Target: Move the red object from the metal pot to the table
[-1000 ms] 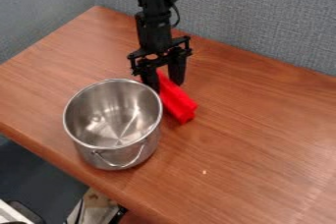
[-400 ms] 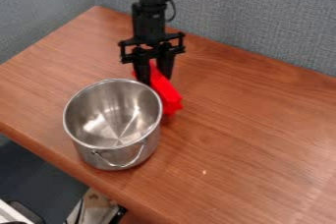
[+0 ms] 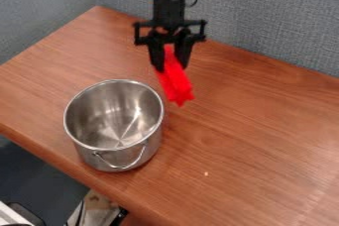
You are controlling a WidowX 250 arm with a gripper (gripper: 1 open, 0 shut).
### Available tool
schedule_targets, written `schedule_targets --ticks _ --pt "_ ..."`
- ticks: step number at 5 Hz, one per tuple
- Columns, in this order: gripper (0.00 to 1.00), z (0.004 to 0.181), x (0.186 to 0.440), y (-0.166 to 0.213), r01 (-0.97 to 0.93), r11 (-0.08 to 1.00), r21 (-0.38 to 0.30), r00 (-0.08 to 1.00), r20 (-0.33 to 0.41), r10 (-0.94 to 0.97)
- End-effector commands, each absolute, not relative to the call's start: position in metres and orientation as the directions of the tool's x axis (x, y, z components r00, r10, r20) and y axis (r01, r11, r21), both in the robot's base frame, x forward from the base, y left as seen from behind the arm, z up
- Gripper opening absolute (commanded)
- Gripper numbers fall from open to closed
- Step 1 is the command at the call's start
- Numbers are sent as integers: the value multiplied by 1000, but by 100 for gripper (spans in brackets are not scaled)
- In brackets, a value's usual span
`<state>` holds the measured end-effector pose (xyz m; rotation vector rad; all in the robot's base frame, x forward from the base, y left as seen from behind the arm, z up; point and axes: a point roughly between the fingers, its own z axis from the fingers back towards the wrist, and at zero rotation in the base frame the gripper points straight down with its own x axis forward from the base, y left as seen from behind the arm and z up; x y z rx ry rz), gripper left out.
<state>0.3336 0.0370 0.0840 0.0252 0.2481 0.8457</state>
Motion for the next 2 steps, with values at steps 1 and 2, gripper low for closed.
schedule_targets --ticks 1,2 --pt "0 120 332 23 -748 664 -17 660 -131 740" --pt "0 110 318 16 -775 629 -63 631 -127 765"
